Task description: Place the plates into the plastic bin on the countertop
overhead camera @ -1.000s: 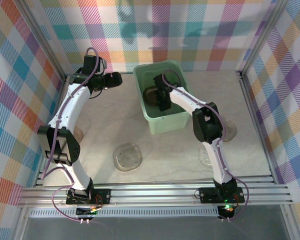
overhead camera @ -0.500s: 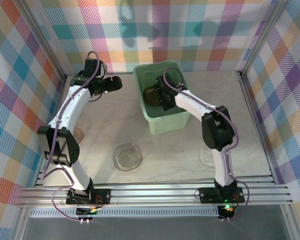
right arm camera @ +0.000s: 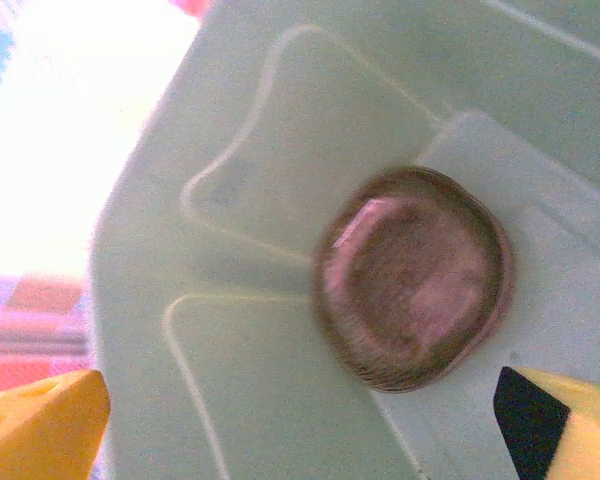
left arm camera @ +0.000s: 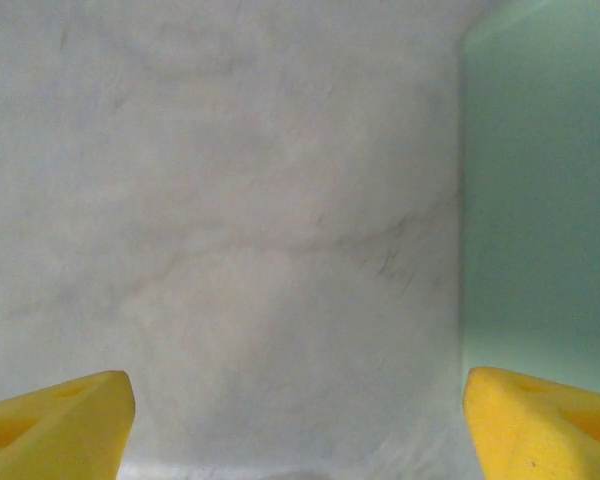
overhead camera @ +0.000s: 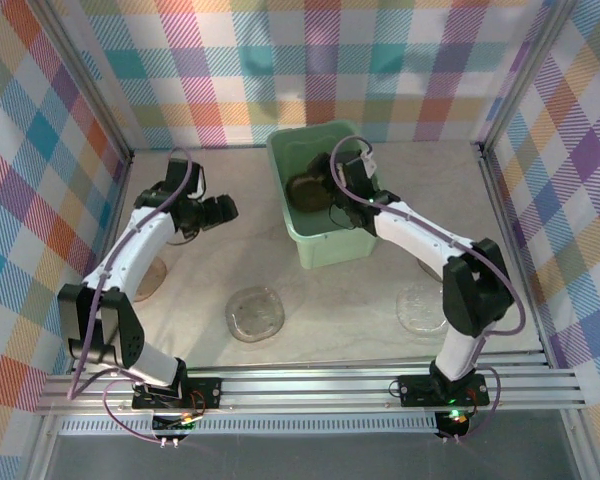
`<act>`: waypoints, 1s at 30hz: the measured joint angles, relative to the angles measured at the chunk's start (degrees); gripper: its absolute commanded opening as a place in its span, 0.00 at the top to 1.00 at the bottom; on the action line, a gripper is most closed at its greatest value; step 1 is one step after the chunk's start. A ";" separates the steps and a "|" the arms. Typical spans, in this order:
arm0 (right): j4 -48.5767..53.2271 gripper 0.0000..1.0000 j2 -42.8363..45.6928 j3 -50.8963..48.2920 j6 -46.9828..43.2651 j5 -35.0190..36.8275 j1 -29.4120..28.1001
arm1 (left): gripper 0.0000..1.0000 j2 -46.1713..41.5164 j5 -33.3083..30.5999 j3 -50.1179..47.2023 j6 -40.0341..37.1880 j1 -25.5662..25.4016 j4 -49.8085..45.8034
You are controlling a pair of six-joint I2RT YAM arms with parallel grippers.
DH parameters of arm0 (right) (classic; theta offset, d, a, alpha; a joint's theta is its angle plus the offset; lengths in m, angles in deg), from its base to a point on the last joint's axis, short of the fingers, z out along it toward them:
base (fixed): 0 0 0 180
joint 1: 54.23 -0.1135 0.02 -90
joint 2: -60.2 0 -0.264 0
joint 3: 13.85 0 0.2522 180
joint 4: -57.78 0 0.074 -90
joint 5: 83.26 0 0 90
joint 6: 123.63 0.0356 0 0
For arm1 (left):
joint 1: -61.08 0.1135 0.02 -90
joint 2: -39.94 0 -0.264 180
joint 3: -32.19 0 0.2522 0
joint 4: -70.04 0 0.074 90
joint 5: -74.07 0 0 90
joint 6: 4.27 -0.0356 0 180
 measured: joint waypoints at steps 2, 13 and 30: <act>-0.74 0.01 1.70 -0.37 -4.92 -2.89 0.00 | 0.16 -1.90 -0.02 -3.37 1.33 0.00 -0.61; 4.94 0.01 7.34 0.66 -23.98 -14.71 0.15 | 0.17 -9.57 0.68 -15.65 3.82 -0.50 -5.73; 13.18 0.02 7.45 0.87 -28.06 -20.59 0.15 | 0.20 -16.68 2.75 -26.56 4.35 -4.17 -5.53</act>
